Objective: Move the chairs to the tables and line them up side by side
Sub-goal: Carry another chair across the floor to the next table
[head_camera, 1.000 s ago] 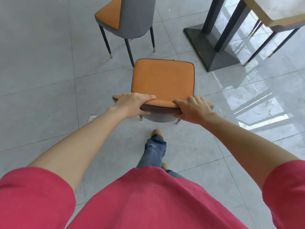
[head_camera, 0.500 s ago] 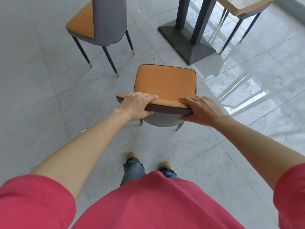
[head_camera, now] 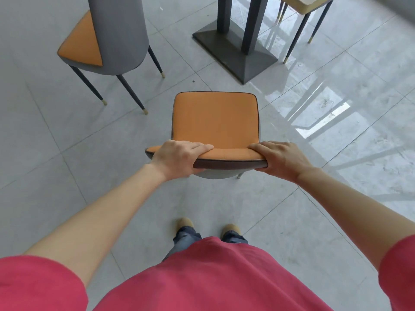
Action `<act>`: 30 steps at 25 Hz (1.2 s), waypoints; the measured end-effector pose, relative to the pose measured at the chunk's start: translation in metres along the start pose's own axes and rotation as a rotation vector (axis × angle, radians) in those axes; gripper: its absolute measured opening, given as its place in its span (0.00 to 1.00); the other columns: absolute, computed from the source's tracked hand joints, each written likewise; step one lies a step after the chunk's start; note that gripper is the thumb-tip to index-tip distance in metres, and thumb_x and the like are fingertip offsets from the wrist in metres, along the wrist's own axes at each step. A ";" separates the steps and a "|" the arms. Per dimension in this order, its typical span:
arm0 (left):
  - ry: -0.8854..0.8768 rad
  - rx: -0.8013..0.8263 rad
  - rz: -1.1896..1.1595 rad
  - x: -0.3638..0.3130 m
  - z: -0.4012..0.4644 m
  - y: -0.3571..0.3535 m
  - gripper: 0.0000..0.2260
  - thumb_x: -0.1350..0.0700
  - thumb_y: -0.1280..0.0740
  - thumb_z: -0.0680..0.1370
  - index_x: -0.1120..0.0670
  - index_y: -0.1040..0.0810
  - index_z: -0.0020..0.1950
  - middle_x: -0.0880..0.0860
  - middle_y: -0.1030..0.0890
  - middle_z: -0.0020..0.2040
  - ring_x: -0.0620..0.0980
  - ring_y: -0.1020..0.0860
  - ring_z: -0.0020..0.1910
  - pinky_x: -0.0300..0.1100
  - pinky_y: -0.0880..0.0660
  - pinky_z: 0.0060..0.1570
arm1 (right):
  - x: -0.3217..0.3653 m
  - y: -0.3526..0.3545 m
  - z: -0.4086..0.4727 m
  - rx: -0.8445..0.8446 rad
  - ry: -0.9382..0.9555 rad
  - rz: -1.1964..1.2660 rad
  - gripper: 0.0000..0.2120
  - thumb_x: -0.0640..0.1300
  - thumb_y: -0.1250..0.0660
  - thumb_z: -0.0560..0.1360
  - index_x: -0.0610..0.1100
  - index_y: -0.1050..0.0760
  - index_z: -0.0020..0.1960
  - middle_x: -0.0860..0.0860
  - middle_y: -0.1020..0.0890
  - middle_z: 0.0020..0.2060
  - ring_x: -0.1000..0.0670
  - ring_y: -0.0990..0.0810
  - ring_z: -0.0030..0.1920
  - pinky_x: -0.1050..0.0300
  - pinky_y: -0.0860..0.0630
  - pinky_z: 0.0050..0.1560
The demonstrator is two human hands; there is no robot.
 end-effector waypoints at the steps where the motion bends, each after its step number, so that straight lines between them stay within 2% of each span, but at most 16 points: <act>1: -0.010 -0.008 0.002 0.010 0.005 0.003 0.20 0.55 0.20 0.60 0.57 0.17 0.50 0.51 0.14 0.41 0.52 0.17 0.31 0.40 0.24 0.21 | -0.003 0.002 0.010 -0.017 -0.020 0.005 0.20 0.38 0.19 0.55 0.37 0.18 0.46 0.43 0.16 0.31 0.43 0.18 0.27 0.57 0.24 0.22; 5: -0.039 -0.007 -0.011 0.056 0.021 0.015 0.18 0.57 0.21 0.62 0.57 0.17 0.50 0.53 0.14 0.41 0.54 0.17 0.29 0.44 0.23 0.21 | -0.003 0.006 0.048 -0.097 -0.086 0.002 0.19 0.37 0.19 0.55 0.37 0.18 0.45 0.44 0.16 0.30 0.43 0.19 0.26 0.57 0.25 0.21; 10: -0.101 -0.005 0.016 0.111 0.020 0.023 0.17 0.61 0.22 0.61 0.56 0.16 0.49 0.53 0.14 0.38 0.53 0.19 0.25 0.43 0.24 0.20 | 0.020 -0.010 0.088 -0.158 -0.125 -0.003 0.17 0.40 0.20 0.58 0.38 0.18 0.44 0.44 0.16 0.30 0.43 0.19 0.25 0.57 0.23 0.20; 12: -0.135 -0.021 0.020 0.124 0.022 0.024 0.12 0.58 0.28 0.66 0.56 0.16 0.49 0.52 0.14 0.37 0.54 0.19 0.25 0.43 0.24 0.20 | 0.021 -0.011 0.099 -0.189 -0.149 -0.020 0.15 0.40 0.21 0.59 0.38 0.18 0.44 0.45 0.16 0.29 0.43 0.19 0.26 0.57 0.24 0.19; 15: -0.191 -0.041 -0.004 0.136 0.028 0.026 0.15 0.53 0.39 0.70 0.55 0.16 0.49 0.52 0.14 0.38 0.53 0.18 0.26 0.42 0.25 0.21 | 0.018 -0.007 0.108 -0.236 -0.174 -0.050 0.14 0.39 0.22 0.59 0.39 0.18 0.44 0.46 0.17 0.28 0.44 0.19 0.25 0.59 0.25 0.19; 17: -0.204 -0.021 -0.016 0.146 0.031 0.027 0.13 0.56 0.34 0.69 0.56 0.17 0.50 0.53 0.14 0.40 0.55 0.17 0.28 0.43 0.25 0.22 | 0.020 -0.007 0.116 -0.251 -0.202 -0.062 0.14 0.39 0.22 0.59 0.40 0.18 0.44 0.46 0.17 0.28 0.45 0.19 0.25 0.59 0.26 0.20; 21: -0.148 0.045 -0.011 0.184 0.035 0.029 0.16 0.63 0.25 0.65 0.57 0.18 0.52 0.57 0.14 0.42 0.58 0.17 0.33 0.49 0.23 0.27 | 0.030 -0.019 0.144 -0.247 -0.259 -0.064 0.13 0.39 0.23 0.60 0.41 0.18 0.45 0.47 0.17 0.28 0.45 0.18 0.26 0.59 0.26 0.19; 26: -0.163 0.039 0.006 0.206 0.056 0.034 0.13 0.61 0.30 0.66 0.57 0.18 0.50 0.56 0.15 0.36 0.57 0.18 0.30 0.49 0.24 0.24 | 0.020 -0.013 0.165 -0.333 -0.255 -0.086 0.10 0.46 0.29 0.67 0.42 0.18 0.45 0.48 0.17 0.28 0.46 0.19 0.26 0.59 0.26 0.19; 30: -0.141 0.047 0.021 0.228 0.063 0.039 0.13 0.63 0.25 0.65 0.56 0.17 0.48 0.55 0.15 0.36 0.55 0.17 0.33 0.44 0.26 0.24 | 0.023 -0.015 0.181 -0.367 -0.299 -0.105 0.09 0.47 0.27 0.68 0.43 0.17 0.44 0.50 0.17 0.28 0.47 0.19 0.26 0.61 0.27 0.18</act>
Point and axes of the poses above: each hand's wrist, its own z-axis towards the middle knuckle, its own y-axis out of the back of the hand, x = y × z, the point moved 9 cm from there along z, towards the middle knuckle
